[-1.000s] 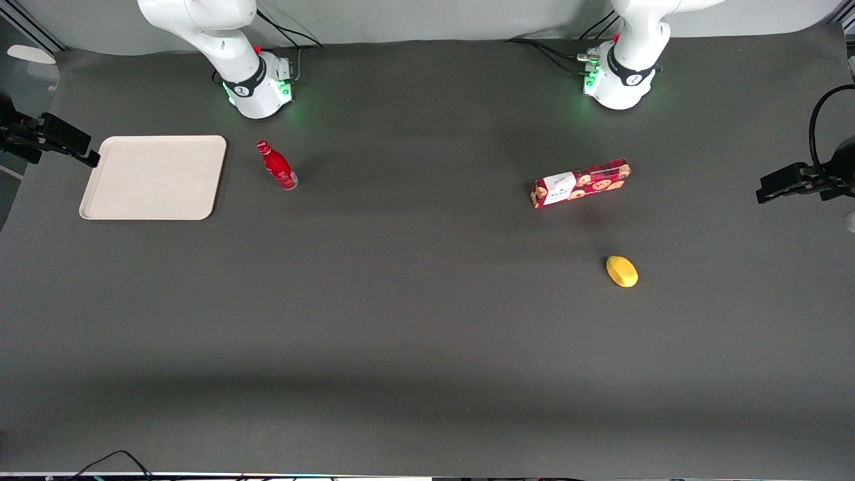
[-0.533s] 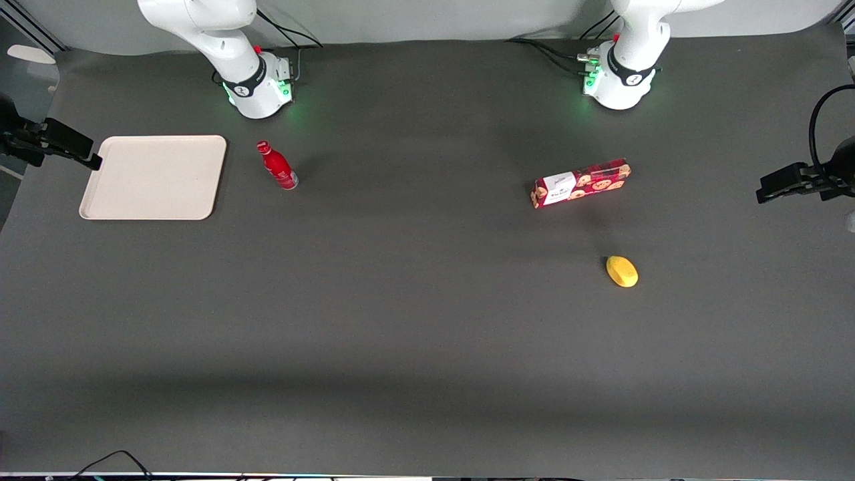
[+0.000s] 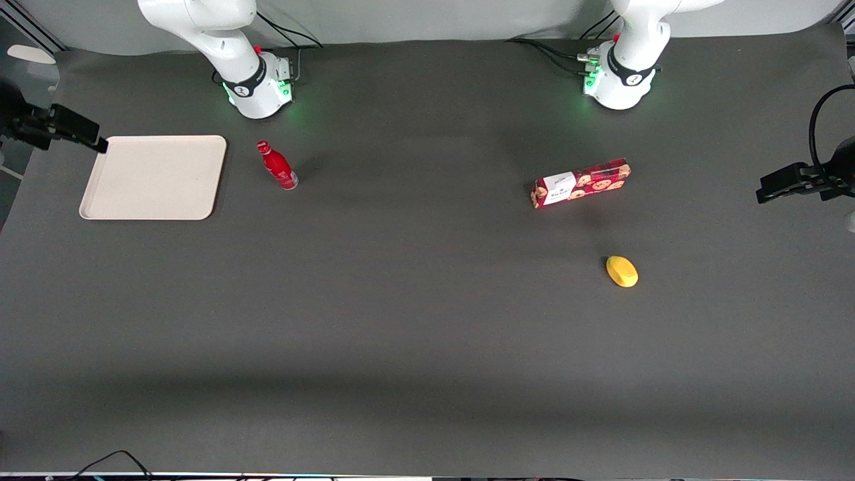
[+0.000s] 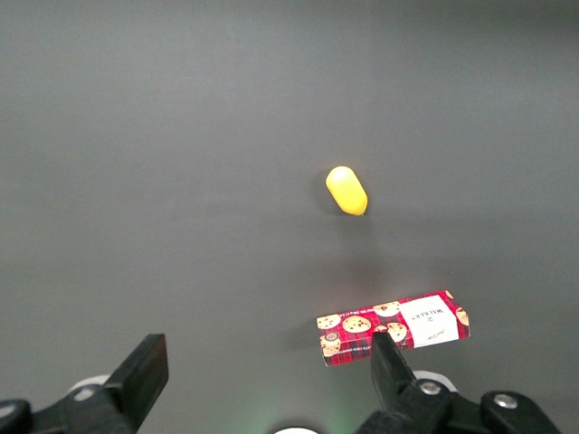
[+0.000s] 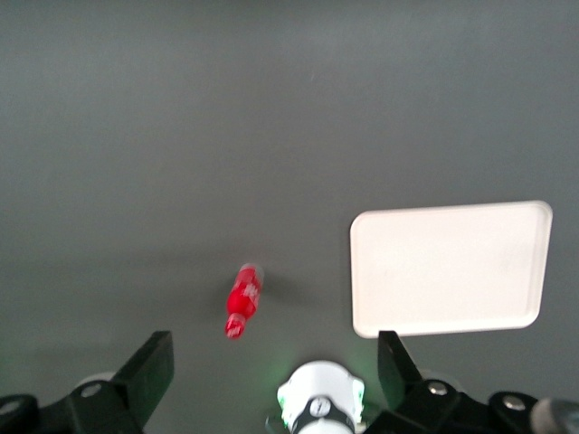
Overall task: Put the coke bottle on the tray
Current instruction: 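Move the open right gripper down over the red Coca-Cola bottle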
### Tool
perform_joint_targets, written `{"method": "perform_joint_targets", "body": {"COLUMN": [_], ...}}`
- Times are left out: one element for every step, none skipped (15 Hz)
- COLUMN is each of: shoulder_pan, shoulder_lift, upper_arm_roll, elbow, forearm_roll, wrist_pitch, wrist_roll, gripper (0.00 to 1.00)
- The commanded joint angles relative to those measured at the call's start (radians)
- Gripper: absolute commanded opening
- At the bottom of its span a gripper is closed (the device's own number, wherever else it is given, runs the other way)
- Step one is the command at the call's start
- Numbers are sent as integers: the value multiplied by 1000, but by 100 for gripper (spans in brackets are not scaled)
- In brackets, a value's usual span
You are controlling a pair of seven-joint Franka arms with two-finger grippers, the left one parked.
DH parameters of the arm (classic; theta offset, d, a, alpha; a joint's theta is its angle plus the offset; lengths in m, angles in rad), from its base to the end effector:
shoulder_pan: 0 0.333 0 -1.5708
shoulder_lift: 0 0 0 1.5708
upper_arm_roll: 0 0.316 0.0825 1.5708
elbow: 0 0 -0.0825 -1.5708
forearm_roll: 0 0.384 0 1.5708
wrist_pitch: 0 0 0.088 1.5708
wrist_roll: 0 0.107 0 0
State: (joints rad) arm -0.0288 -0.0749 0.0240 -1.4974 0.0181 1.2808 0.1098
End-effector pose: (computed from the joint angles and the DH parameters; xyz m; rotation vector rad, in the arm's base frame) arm 0.4982 0.0005 0.6743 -3.1204 0.1731 0.2228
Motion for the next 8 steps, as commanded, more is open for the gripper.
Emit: {"method": "perform_joint_targets", "body": {"shoulder_pan": [-2, 1, -6, -8, -3, -2, -5, -5], "shoulder_lift": [-274, -333, -377, -403, -411, -411, -410, -410], "upper_arm_roll": [13, 46, 95, 121, 154, 193, 232, 244], "elbow": [-364, -467, -559, -637, -703, -748, -792, -841], "forearm_roll": [74, 74, 75, 77, 88, 95, 97, 100], "wrist_pitch": [70, 116, 176, 233, 285, 329, 375, 428], "wrist_roll": [51, 72, 89, 120, 167, 200, 218, 226], "gripper": [100, 100, 100, 100, 100, 100, 100, 100]}}
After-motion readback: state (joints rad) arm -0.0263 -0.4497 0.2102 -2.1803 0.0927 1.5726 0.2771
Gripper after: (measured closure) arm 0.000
